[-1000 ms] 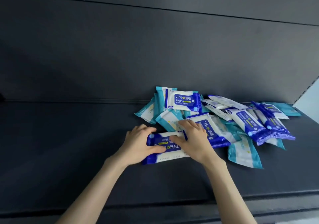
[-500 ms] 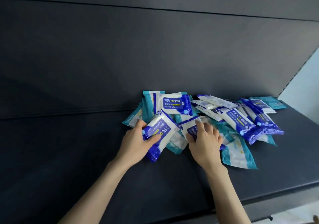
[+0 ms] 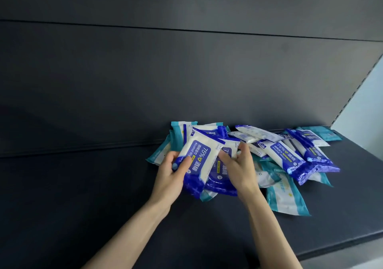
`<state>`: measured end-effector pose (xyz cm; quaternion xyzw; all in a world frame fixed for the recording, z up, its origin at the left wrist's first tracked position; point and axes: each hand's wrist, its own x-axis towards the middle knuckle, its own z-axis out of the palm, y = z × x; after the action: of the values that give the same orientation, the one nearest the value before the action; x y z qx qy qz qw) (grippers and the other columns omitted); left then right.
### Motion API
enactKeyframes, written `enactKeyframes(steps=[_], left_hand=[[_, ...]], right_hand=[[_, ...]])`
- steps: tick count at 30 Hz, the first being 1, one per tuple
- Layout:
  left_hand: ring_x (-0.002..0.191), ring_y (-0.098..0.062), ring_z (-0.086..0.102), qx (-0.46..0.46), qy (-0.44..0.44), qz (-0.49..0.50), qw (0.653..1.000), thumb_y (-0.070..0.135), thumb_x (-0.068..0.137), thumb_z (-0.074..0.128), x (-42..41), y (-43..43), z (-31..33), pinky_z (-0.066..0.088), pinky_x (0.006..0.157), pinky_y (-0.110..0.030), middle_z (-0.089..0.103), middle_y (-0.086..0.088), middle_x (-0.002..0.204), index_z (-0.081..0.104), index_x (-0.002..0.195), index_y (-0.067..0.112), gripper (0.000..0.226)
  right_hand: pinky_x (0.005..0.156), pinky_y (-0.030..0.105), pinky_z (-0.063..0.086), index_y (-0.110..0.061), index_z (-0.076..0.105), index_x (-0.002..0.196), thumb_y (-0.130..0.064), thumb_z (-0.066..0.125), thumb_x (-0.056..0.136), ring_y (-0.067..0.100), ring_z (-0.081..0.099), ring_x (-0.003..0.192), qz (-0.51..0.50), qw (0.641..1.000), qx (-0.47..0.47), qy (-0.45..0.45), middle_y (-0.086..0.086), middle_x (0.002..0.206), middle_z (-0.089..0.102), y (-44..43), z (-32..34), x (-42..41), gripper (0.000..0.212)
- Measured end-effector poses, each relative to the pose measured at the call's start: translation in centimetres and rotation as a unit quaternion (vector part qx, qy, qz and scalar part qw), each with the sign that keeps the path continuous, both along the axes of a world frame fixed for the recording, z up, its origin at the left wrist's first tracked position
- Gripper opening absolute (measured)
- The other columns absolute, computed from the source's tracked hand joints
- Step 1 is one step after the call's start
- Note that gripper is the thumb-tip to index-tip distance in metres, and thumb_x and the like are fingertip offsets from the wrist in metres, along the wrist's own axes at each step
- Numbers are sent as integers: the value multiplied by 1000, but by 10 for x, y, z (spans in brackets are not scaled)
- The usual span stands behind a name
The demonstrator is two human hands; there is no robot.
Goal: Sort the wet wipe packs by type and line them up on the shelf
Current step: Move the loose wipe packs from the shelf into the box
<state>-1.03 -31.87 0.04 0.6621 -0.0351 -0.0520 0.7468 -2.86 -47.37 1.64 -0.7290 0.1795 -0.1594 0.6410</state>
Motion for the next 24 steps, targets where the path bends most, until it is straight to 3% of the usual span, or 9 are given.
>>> enactKeyframes(steps=[1, 4, 9, 11, 14, 16, 19, 22, 24], left_hand=[[82, -7, 69, 25, -13, 8, 1000, 25, 91, 59, 2, -3, 0, 52, 61, -17, 70, 1, 96, 54, 100, 12, 17], [82, -3, 67, 92, -49, 17, 994, 30, 93, 55, 9, -11, 2, 51, 60, -14, 67, 3, 99, 51, 102, 13, 19], [92, -8, 59, 212, -125, -23, 969, 35, 98, 41, 28, -12, 1, 47, 77, -17, 62, 5, 98, 57, 99, 18, 23], [105, -14, 52, 274, -157, 52, 947, 33, 96, 47, 50, -7, -5, 42, 94, -31, 57, 4, 106, 60, 105, 17, 22], [115, -21, 46, 330, -92, 95, 935, 40, 90, 57, 78, -3, -9, 38, 100, -42, 51, -5, 119, 54, 119, 10, 42], [110, -21, 51, 328, -54, 80, 940, 46, 85, 62, 90, -6, -8, 44, 95, -41, 53, -6, 116, 53, 115, 9, 48], [96, -22, 60, 328, -16, 81, 941, 51, 80, 66, 103, -7, -4, 50, 86, -41, 61, -5, 104, 53, 97, 10, 47], [82, -20, 68, 256, 32, 44, 965, 44, 77, 73, 112, -3, 1, 55, 80, -44, 71, -5, 88, 64, 87, 4, 42], [81, -19, 69, 196, 51, 22, 979, 33, 79, 75, 112, -1, 5, 57, 79, -40, 71, -7, 89, 65, 93, 4, 34]], right_hand=[[78, 44, 55, -23, 48, 101, -29, 56, 94, 20, 69, 83, 6, 998, 61, 6, 7, 98, 69, 2, 0, 2, 12], [81, 43, 56, -18, 53, 113, -41, 50, 96, 21, 71, 87, 49, 984, 169, -6, 6, 98, 72, 4, 1, 8, 29], [67, 42, 58, -7, 51, 109, -14, 66, 88, 26, 71, 79, 34, 991, 128, -11, 17, 99, 70, -2, 3, 20, 27], [75, 51, 55, -4, 48, 107, -15, 66, 88, 33, 69, 85, -8, 993, 116, -4, 23, 104, 66, -11, 3, 30, 29], [83, 56, 51, -5, 46, 104, -21, 64, 89, 40, 64, 98, -27, 994, 107, 6, 24, 101, 62, -17, 2, 44, 29], [75, 47, 54, -6, 44, 102, -21, 60, 92, 34, 67, 91, -12, 995, 101, -1, 14, 91, 58, -17, -2, 50, 24], [54, 23, 51, -10, 43, 102, -19, 54, 96, 10, 68, 70, 9, 996, 88, -20, 1, 81, 59, -17, -9, 52, 15], [49, 17, 49, -11, 42, 108, -20, 51, 98, 4, 68, 66, 25, 997, 68, -31, 1, 86, 65, -17, -14, 53, 16], [50, 16, 49, -12, 42, 111, -21, 50, 98, 3, 68, 66, 25, 997, 57, -38, 1, 88, 66, -16, -17, 54, 18]])
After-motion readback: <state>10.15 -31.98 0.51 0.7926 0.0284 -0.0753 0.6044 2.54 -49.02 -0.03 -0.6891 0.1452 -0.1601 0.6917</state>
